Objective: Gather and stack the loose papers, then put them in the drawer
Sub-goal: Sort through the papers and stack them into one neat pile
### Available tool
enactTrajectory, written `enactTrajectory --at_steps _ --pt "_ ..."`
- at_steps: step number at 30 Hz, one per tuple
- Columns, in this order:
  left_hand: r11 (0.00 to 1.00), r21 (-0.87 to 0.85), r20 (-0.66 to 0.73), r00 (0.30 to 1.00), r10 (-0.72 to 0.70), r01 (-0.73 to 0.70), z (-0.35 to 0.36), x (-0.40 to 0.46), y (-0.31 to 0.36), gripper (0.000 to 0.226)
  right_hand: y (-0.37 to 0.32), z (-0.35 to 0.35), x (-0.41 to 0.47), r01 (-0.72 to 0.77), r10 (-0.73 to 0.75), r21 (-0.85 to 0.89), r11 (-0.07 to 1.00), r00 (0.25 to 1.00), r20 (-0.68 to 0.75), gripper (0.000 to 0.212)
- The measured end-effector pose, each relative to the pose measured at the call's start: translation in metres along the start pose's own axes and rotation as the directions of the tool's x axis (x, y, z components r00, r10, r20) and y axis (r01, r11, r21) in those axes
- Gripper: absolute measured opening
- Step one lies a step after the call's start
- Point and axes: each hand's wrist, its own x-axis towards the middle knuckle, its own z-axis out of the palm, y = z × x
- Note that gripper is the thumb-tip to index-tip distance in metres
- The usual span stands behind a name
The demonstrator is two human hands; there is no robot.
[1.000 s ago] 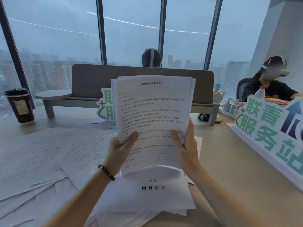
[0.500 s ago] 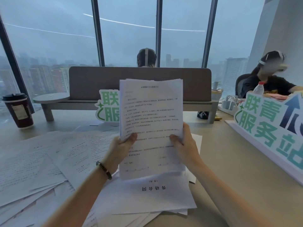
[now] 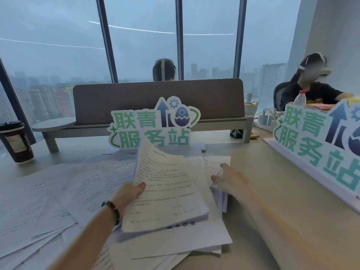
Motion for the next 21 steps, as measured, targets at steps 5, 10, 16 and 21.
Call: enactTrajectory --at_steps 5,10,16,21 --pt "0.999 0.035 -0.01 1.0 -0.004 0.004 0.005 0.002 0.002 0.03 0.0 -0.001 0.003 -0.034 0.055 0.509 0.86 0.998 -0.026 0.076" --pt "0.999 0.047 -0.022 1.0 -0.021 0.022 0.009 0.005 0.004 0.031 0.003 0.004 0.004 -0.088 0.097 0.667 0.74 0.995 0.023 0.107" --pt "1.0 -0.004 -0.006 1.0 -0.03 0.03 0.022 0.005 0.006 0.026 0.004 0.01 0.006 -0.022 0.044 0.56 0.828 0.999 -0.026 0.111" --pt "0.997 -0.082 0.026 1.0 -0.007 0.009 0.018 0.004 0.004 0.024 0.005 0.01 0.003 0.041 -0.002 0.495 0.868 0.997 -0.079 0.104"
